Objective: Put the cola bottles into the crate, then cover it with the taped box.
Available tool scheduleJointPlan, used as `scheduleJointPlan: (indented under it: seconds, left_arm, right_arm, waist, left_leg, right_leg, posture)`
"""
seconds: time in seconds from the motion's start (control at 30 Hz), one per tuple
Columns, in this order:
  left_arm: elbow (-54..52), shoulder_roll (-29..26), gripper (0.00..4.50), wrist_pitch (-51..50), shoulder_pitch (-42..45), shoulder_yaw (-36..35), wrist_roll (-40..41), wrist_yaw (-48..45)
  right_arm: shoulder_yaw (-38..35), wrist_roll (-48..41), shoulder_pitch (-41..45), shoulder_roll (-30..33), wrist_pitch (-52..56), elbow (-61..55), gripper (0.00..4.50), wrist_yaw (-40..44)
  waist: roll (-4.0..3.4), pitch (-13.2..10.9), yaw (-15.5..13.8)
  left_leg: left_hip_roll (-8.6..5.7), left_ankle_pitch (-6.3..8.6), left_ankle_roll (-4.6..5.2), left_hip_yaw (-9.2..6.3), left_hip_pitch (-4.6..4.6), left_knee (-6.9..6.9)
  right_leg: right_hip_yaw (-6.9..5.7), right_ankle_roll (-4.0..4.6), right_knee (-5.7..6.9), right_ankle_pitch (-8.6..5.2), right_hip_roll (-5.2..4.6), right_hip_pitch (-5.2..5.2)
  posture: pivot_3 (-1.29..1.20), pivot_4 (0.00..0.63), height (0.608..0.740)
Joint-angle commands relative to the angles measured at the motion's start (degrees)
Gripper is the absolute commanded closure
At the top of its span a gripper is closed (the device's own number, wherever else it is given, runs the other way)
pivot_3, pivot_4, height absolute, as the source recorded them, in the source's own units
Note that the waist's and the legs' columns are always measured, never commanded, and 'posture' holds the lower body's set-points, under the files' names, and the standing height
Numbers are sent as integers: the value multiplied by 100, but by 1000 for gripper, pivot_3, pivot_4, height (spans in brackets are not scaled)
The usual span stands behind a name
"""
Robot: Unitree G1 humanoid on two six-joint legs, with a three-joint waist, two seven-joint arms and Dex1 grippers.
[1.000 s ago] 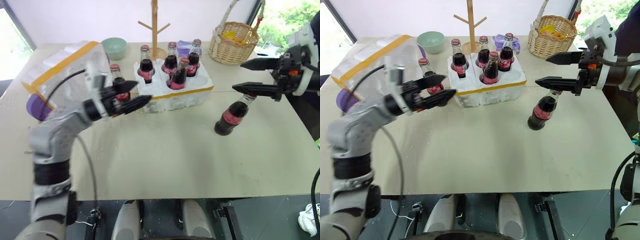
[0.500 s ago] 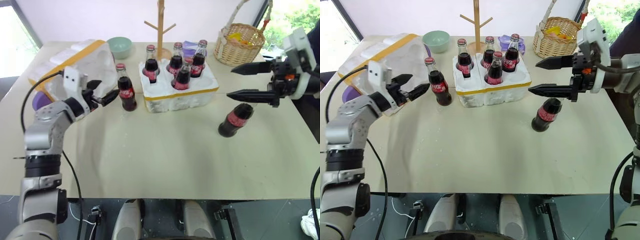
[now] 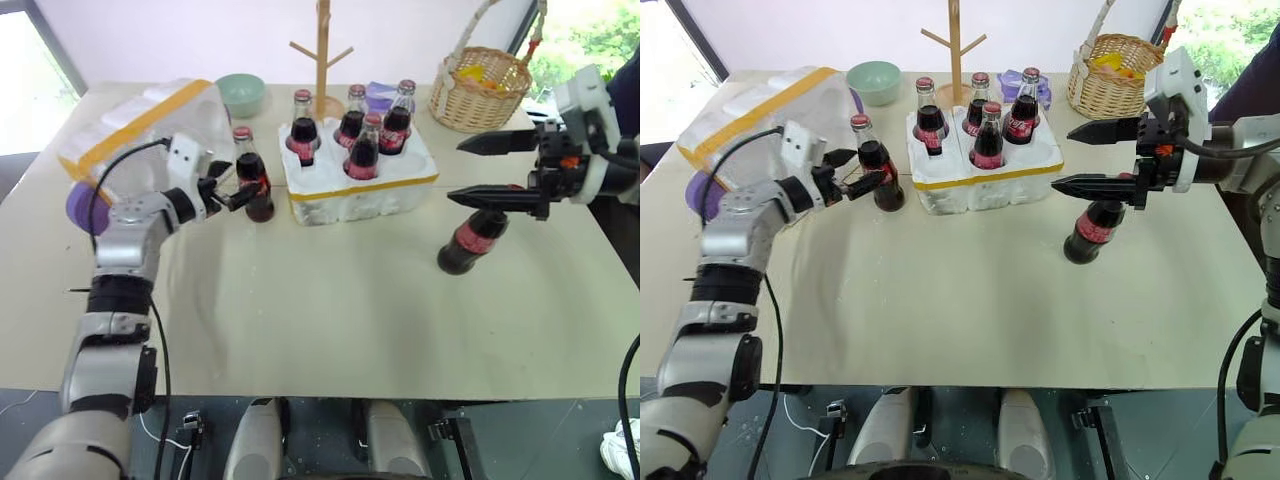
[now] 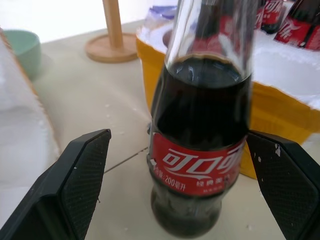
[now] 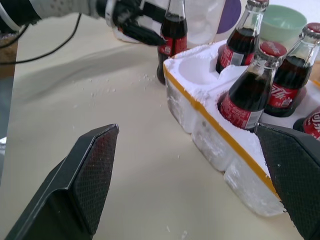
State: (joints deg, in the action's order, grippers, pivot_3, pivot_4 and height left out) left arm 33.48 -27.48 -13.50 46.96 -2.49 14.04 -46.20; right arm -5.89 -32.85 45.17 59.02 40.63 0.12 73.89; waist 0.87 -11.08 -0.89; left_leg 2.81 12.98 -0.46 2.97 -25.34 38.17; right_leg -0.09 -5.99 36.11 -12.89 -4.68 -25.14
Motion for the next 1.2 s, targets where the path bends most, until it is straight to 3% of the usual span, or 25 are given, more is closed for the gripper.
scheduleJointPlan:
  seconds: [0.03,0.17,0.3,0.43,0.57,0.67,0.77,0.93,1.2]
  left_arm:
    - [538,155,28,440,421,115,-220,-52]
    - [1111,208,28,684,674,81,-367,56]
    - [1193,80,1682,700,633,-68,-320,-10]
    - [824,-162,1625,551,414,-136,-283,-75]
    - [-84,-438,1625,-129,103,-413,242,-436]
    - [-1757,-878,1625,-1575,-203,-782,1454,-1170]
    - [-2494,-1030,1625,-2461,-35,-1069,2256,-1286]
    - [-2254,-731,1625,-2820,1045,-1272,2702,-901]
    - [-453,194,1625,-1385,2070,-599,1462,-318]
  right_arm:
    - [-214,-119,156,-3,-77,-107,0,-22]
    - [-192,-105,203,-58,-111,-90,0,-64]
    - [-202,-95,193,-143,-130,-138,0,-159]
    - [-282,-134,127,-195,-121,-163,0,-248]
    - [-289,-109,75,-192,-163,-137,0,-295]
    - [-285,-92,102,-153,-166,-118,0,-293]
    - [-290,-91,140,-109,-149,-107,0,-268]
    - [-276,-40,180,-97,-176,-86,0,-288]
    - [-398,-4,-32,-27,-248,-246,0,-433]
  waist:
    - [1,0,13]
    - [0,0,40]
    - [1,0,30]
    - [1,0,63]
    - [1,-1,153]
    - [10,-10,182]
    - [15,-14,108]
    - [16,-14,6]
    - [16,-13,51]
  left_leg:
    - [0,0,0,0,-1,0]
    - [1,0,0,-1,1,-1]
    - [2,0,0,-1,1,-2]
    - [2,0,0,-1,1,-2]
    - [5,0,0,-2,0,-7]
    - [6,0,0,-2,-5,-8]
    - [7,0,0,-7,-14,-7]
    - [2,-1,-1,-7,-9,4]
    - [-1,-1,0,-7,2,3]
  right_leg:
    - [0,-1,0,0,0,0]
    - [0,-2,4,1,2,-5]
    - [0,-2,6,1,2,-5]
    - [0,-3,6,1,2,-6]
    - [0,-2,11,1,4,-12]
    - [0,-3,12,1,3,-18]
    - [-2,-3,13,1,2,-22]
    - [-4,-2,3,1,0,-4]
    - [-3,-7,3,3,3,5]
  posture:
    - [0,150,740]
    - [0,150,740]
    - [0,150,740]
    - [0,150,740]
    - [0,150,740]
    - [0,150,740]
    - [0,150,740]
    - [0,150,740]
    - [0,150,740]
